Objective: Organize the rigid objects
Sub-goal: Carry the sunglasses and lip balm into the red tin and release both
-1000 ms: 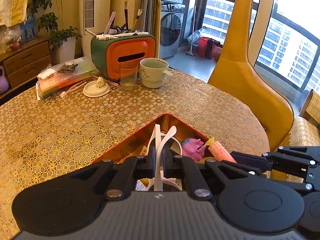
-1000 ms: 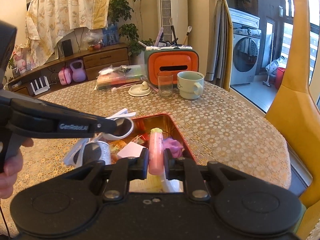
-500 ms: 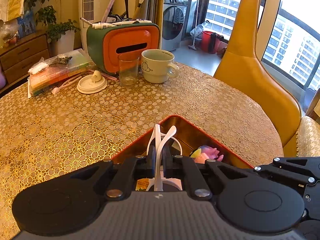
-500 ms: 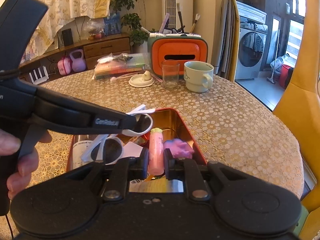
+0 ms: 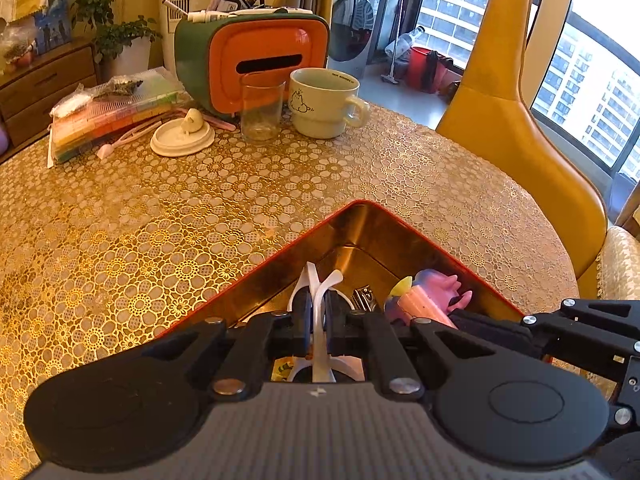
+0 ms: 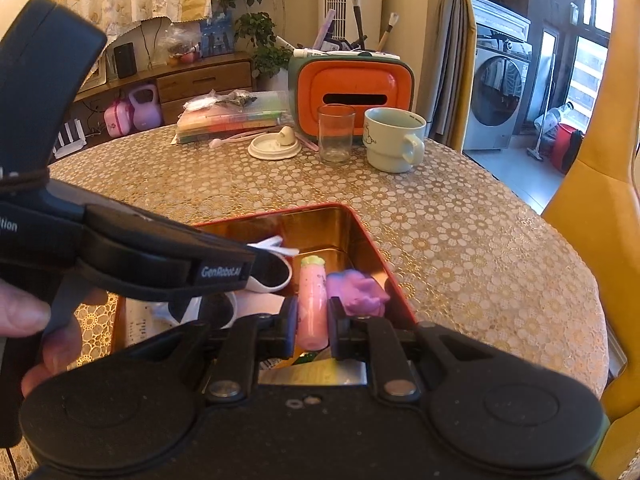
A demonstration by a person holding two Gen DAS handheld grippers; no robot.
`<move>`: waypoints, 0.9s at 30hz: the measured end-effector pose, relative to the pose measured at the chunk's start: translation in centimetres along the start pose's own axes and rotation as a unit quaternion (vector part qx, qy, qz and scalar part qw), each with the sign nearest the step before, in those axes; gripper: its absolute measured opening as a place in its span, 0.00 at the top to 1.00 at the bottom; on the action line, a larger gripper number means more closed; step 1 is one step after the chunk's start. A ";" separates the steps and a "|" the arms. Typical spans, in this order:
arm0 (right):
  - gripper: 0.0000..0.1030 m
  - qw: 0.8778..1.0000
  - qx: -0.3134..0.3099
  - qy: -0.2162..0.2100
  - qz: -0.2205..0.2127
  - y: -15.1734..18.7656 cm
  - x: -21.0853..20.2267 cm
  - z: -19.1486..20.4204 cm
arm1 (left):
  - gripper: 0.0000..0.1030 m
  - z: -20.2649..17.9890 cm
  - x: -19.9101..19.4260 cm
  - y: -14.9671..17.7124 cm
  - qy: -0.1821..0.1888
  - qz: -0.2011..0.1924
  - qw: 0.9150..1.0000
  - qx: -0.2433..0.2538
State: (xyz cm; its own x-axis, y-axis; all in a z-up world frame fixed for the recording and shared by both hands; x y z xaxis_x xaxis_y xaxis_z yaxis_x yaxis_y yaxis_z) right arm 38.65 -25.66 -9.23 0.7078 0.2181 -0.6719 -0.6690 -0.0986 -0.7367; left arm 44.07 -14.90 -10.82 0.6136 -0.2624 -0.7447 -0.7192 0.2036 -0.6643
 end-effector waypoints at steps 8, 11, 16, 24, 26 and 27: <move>0.79 1.000 -0.002 0.004 0.003 0.0 0.1 0.1 | 0.93 -0.2 0.0 0.1 0.001 0.003 1.000 0.002; 0.78 1.000 0.001 0.003 0.002 0.0 -0.2 0.1 | 0.93 -0.2 -0.4 0.3 0.004 0.003 1.000 -0.002; 0.77 1.000 0.006 0.000 0.000 -0.1 -1.2 0.2 | 0.93 0.0 -1.6 0.4 0.009 -0.002 1.000 -0.012; 0.72 1.000 0.001 -0.006 -0.016 -0.2 -4.2 0.9 | 0.93 -0.3 -5.2 0.6 0.018 -0.021 1.000 -0.014; 0.70 1.000 0.003 -0.008 -0.022 -0.2 -5.3 1.0 | 0.93 -0.5 -6.3 0.8 0.019 -0.026 0.999 -0.012; 0.69 1.000 0.003 -0.009 -0.025 -0.2 -5.8 1.2 | 0.93 -0.6 -6.9 0.9 0.020 -0.029 0.999 -0.011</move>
State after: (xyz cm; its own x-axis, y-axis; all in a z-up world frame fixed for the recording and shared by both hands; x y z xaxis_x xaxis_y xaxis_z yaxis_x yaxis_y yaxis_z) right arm 34.39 -25.79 -5.06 0.7355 0.2410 -0.6332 -0.6349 -0.0811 -0.7683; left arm 38.98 -13.48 -6.21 0.6418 -0.3099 -0.7014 -0.6897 0.1666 -0.7047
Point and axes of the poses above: each gripper's, at about its wrist camera, not at the fingertips, and x roughly the way its jaws point, z to its left, y to its underside, the point moved 6 cm from there along x, roughly the way its jaws point, and after that the axes turned 6 degrees about x, right-handed, at the moved point
